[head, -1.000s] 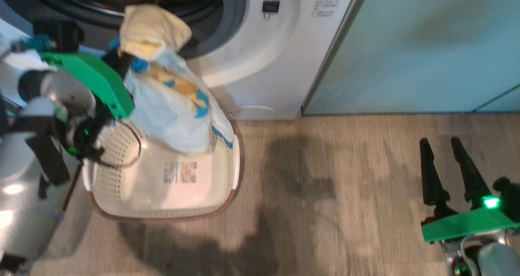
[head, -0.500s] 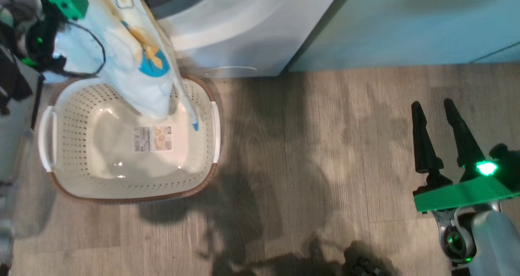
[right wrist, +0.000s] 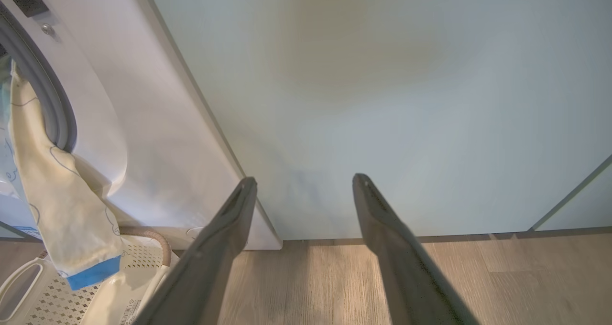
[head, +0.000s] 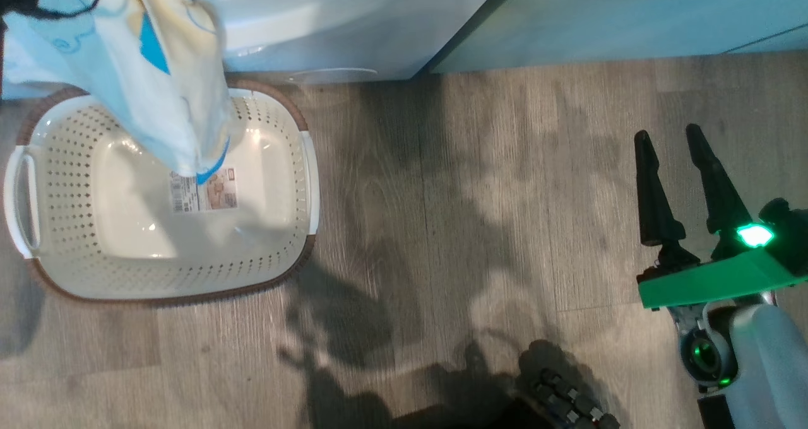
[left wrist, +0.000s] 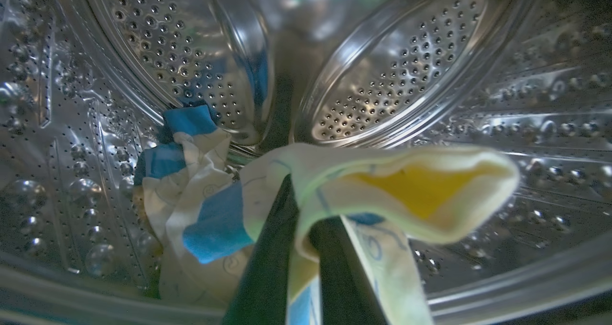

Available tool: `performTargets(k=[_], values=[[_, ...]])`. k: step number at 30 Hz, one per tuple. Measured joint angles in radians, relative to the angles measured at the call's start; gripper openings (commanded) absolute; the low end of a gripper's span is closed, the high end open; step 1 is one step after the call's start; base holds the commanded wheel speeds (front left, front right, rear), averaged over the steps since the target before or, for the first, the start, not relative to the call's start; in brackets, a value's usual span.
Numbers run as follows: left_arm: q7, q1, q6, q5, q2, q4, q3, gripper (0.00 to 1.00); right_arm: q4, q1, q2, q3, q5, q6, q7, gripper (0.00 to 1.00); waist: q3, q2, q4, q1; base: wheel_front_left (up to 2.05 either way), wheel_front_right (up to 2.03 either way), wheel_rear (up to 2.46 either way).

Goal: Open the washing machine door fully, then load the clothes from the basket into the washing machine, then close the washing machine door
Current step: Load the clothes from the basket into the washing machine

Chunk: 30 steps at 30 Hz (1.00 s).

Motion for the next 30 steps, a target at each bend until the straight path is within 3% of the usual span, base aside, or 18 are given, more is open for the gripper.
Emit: performTargets(k=[18, 24, 30], values=[[-0.119, -0.249, -0.019, 0.048, 0.001, 0.193, -0.038, 0.0, -0.005, -0.07, 0.001, 0.032, 0.005, 0.0, 0.0, 1.0, 0.107, 0.0, -0.023, 0.0, 0.0, 0.0, 0.0], [-0.123, -0.295, -0.007, 0.056, 0.012, 0.19, -0.016, 0.0, -0.007, -0.1, 0.001, 0.045, 0.011, 0.0, 0.0, 1.0, 0.132, 0.0, -0.038, 0.0001, 0.0, 0.0, 0.0], [-0.131, -0.313, 0.002, 0.072, 0.023, 0.088, 0.062, 0.0, -0.009, -0.108, 0.001, 0.045, 0.018, 0.0, 0.0, 1.0, 0.154, 0.0, -0.055, 0.0, 0.0, 0.0, 0.0]])
